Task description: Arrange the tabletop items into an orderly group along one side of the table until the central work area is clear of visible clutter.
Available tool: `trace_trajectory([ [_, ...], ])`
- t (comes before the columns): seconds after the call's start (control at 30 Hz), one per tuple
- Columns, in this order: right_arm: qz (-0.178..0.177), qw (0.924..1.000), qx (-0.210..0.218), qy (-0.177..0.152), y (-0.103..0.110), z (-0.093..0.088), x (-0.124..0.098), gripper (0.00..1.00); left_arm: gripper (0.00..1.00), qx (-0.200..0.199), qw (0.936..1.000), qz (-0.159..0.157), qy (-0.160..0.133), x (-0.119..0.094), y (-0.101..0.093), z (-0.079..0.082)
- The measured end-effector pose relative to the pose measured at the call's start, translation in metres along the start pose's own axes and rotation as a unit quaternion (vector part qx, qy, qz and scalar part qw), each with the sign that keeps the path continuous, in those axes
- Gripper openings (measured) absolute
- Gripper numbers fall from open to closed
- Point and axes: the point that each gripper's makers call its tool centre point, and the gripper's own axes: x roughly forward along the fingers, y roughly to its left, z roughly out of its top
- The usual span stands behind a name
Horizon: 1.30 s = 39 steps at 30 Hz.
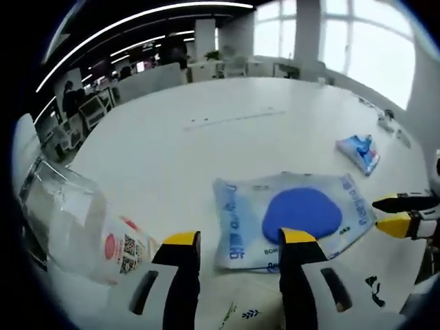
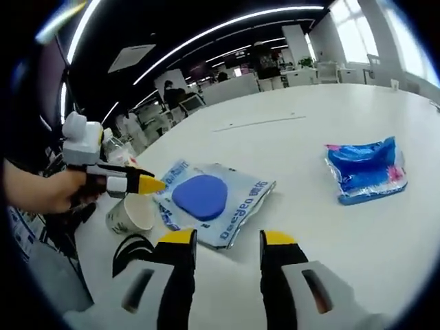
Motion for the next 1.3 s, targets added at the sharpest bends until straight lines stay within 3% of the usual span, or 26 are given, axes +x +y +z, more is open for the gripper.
trace_trajectory([
  [0.17,-0.001,1.0,-0.001,0.009,-0.001,-0.001,0.007,0.27,0.28,0.0,0.9996,0.01,0.025,0.006,0.003,-0.002],
  [0.33,-0.005,0.9999,0.001,0.014,-0.004,-0.002,0.01,0.21,0.07,0.029,0.9981,0.024,0.049,0.009,0.007,-0.005],
  [0.43,-0.002,0.9998,0.005,0.018,-0.004,-0.003,0.011,0.16,0.08,0.024,0.9973,0.02,0.066,0.011,0.006,-0.014],
  [0.53,-0.005,0.9998,0.001,0.02,-0.006,-0.004,0.011,0.12,0.03,0.029,0.9966,0.023,0.074,0.011,0.007,-0.02],
  [0.67,-0.009,0.9997,-0.002,0.022,-0.011,-0.003,0.012,0.03,0.01,0.039,0.9964,0.022,0.072,0.01,0.006,-0.018],
  [0.83,-0.012,0.9997,-0.012,0.019,-0.013,0.004,0.012,0.01,0.0,0.039,0.9969,0.015,0.067,0.008,0.003,-0.014],
  [1.3,-0.039,0.9976,-0.055,-0.014,-0.034,0.049,0.009,0.0,0.0,0.033,0.9991,0.005,0.025,0.0,-0.014,0.016],
])
